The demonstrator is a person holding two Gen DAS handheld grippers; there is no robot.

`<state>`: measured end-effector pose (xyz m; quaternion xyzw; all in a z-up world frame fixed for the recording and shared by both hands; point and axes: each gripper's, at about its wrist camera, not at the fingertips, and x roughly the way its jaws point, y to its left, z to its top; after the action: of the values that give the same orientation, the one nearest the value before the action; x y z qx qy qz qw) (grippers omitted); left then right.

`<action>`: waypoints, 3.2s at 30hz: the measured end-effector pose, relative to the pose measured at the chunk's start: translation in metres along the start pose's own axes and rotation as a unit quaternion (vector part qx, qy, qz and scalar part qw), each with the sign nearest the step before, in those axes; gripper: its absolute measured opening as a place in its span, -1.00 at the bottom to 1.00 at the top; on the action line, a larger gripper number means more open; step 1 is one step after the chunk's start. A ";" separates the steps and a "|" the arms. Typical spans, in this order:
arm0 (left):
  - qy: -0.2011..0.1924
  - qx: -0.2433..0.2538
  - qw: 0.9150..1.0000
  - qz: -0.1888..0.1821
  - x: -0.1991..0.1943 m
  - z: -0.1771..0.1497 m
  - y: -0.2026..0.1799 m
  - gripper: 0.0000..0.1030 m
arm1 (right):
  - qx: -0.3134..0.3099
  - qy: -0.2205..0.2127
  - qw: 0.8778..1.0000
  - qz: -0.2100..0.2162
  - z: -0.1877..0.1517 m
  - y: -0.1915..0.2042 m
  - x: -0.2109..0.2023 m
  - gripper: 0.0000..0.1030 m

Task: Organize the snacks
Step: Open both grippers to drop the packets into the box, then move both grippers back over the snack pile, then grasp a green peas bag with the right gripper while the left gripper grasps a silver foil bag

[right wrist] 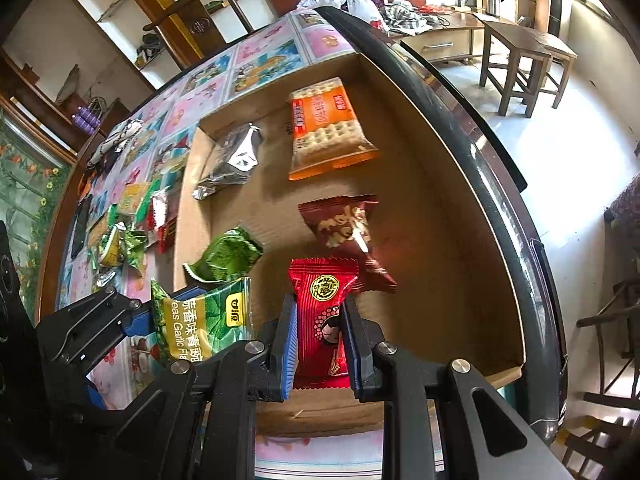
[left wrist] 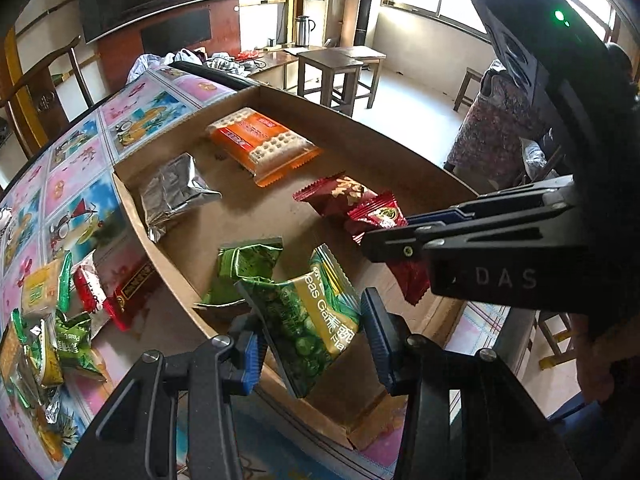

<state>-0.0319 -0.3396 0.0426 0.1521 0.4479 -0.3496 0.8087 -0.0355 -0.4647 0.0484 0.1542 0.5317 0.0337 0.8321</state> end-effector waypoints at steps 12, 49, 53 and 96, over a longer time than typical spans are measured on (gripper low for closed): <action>0.011 0.014 1.000 0.015 0.011 -0.006 -0.005 -0.15 | 0.005 0.013 1.000 -0.008 -0.004 -0.005 0.007 -0.57; -0.074 -0.072 0.993 0.062 -0.079 -0.040 0.066 -0.06 | -0.045 -0.051 0.997 0.030 0.001 0.079 -0.007 -0.37; -0.076 -0.105 0.988 0.080 -0.093 -0.057 0.092 -0.05 | -0.065 -0.046 0.996 0.042 0.003 0.104 0.001 -0.36; -0.066 -0.343 0.917 0.194 -0.191 -0.212 0.255 0.06 | -0.271 0.119 0.936 0.191 -0.036 0.290 0.105 0.12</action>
<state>-0.0518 0.0424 0.0672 -0.0737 0.4476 -0.0200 0.8910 0.0089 -0.1583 0.0275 0.0161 0.5582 0.3529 0.7507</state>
